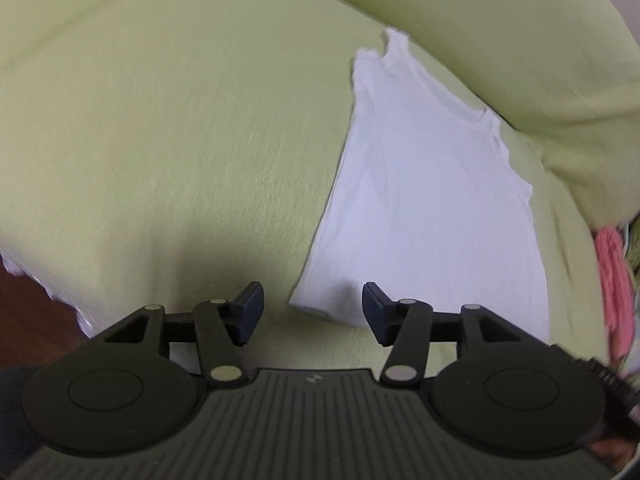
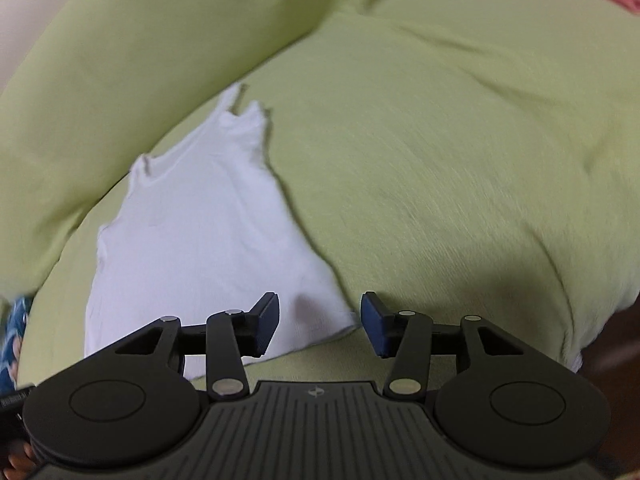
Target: Fold clothes
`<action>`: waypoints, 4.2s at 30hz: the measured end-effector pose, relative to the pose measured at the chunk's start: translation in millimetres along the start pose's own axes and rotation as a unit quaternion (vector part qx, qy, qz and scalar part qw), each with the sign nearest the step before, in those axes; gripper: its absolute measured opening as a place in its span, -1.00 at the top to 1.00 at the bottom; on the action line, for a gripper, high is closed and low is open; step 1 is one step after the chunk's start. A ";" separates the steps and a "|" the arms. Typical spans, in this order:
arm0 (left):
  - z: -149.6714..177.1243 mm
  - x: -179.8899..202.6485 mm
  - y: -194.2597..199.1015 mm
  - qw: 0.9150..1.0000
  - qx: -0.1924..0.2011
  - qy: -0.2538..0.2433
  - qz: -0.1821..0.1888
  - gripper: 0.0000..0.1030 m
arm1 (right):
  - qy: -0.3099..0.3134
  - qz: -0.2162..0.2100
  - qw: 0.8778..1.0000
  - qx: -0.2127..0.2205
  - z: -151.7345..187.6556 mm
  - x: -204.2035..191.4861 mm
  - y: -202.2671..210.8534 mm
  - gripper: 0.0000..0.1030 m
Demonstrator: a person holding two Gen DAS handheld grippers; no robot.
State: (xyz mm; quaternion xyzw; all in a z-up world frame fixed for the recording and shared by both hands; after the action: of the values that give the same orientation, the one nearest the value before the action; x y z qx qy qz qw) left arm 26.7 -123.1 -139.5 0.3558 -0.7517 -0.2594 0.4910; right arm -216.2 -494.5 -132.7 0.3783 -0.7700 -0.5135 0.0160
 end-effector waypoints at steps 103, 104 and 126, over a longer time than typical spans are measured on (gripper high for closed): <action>140.6 139.2 83.6 0.948 0.022 -0.283 -0.144 -0.37 | 0.208 0.007 0.975 0.084 87.5 -101.6 141.7 -0.80; 138.8 137.9 81.2 0.949 0.019 -0.281 -0.144 -0.37 | 0.208 0.007 0.975 0.082 86.5 -102.8 139.2 -0.80; 97.1 114.0 26.2 0.954 -0.008 -0.256 -0.154 -0.43 | 0.210 -0.011 0.977 0.039 58.0 -111.1 68.0 -0.82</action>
State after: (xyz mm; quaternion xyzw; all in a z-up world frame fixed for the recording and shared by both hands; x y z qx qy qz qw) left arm -100.4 -193.2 -94.3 0.3847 -0.7862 -0.4201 0.2395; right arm -199.4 -370.2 -65.1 0.4863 -0.7647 -0.3925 0.1572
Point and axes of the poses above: each gripper's, at about its wrist camera, not at the fingertips, and y roughly against the way its jaws point, x to its right, z to its underside, the point moved 1 cm from there along -y, roughly the way its jaws point, and after that the axes turned 9 degrees about z, right-handed, at the moved point
